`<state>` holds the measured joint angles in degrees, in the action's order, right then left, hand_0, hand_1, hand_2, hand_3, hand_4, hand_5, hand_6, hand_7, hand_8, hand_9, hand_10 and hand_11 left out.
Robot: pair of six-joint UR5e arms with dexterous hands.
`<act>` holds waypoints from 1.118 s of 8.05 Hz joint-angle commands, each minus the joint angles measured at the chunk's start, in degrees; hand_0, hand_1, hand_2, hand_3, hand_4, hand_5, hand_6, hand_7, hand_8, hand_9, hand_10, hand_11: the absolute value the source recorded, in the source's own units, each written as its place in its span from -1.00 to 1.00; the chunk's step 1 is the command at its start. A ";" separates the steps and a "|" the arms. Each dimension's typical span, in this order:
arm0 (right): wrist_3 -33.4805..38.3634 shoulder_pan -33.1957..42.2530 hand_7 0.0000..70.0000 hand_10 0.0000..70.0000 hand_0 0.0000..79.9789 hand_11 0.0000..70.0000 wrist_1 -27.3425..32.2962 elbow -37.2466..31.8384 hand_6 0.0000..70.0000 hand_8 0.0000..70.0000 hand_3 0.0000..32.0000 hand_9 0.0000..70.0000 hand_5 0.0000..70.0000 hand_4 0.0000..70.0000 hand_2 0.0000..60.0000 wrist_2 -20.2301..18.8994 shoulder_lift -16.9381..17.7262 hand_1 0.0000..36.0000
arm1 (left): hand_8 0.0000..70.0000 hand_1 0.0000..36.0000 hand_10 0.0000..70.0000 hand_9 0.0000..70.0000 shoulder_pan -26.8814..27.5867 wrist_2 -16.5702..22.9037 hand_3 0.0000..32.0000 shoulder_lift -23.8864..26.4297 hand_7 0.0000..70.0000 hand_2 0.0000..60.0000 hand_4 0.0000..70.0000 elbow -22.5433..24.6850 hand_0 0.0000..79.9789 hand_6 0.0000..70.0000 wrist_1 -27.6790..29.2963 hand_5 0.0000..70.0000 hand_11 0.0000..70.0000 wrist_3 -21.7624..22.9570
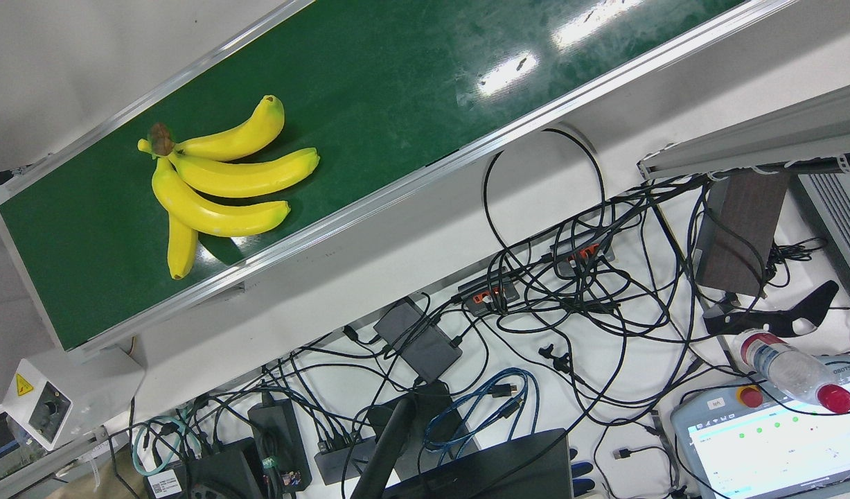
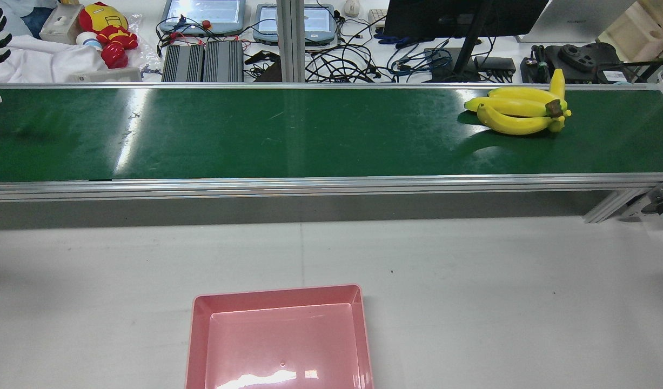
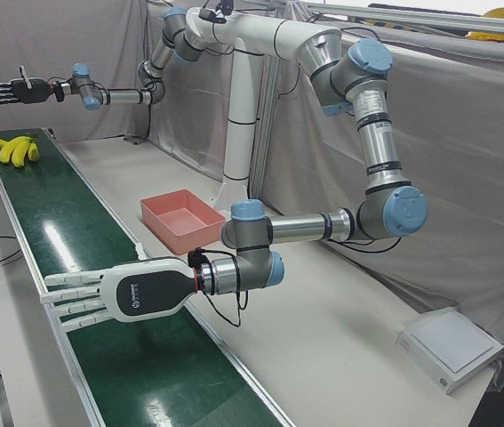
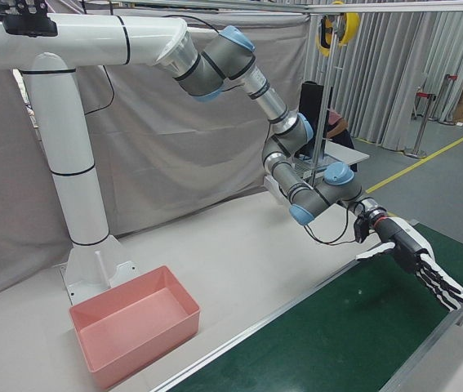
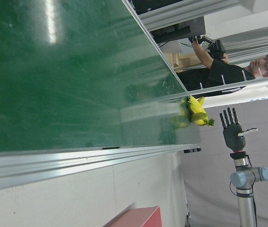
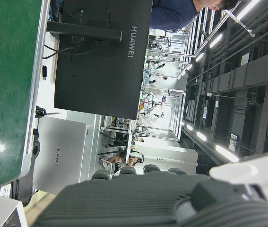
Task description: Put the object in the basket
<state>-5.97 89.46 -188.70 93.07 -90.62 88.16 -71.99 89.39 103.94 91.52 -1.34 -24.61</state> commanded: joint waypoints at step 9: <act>0.00 0.01 -1.00 -1.00 -1.00 -1.00 0.00 0.00 -1.00 -1.00 -1.00 -1.00 -1.00 -1.00 -1.00 0.00 0.00 -1.00 | -0.87 -0.16 -0.96 -0.82 -0.34 0.09 -0.51 -0.05 -0.97 -1.00 -0.88 0.41 0.49 -1.00 0.02 -0.90 -0.87 0.35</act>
<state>-5.95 89.47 -188.70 93.08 -90.61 88.15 -72.26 89.47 103.91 91.86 -1.35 -24.33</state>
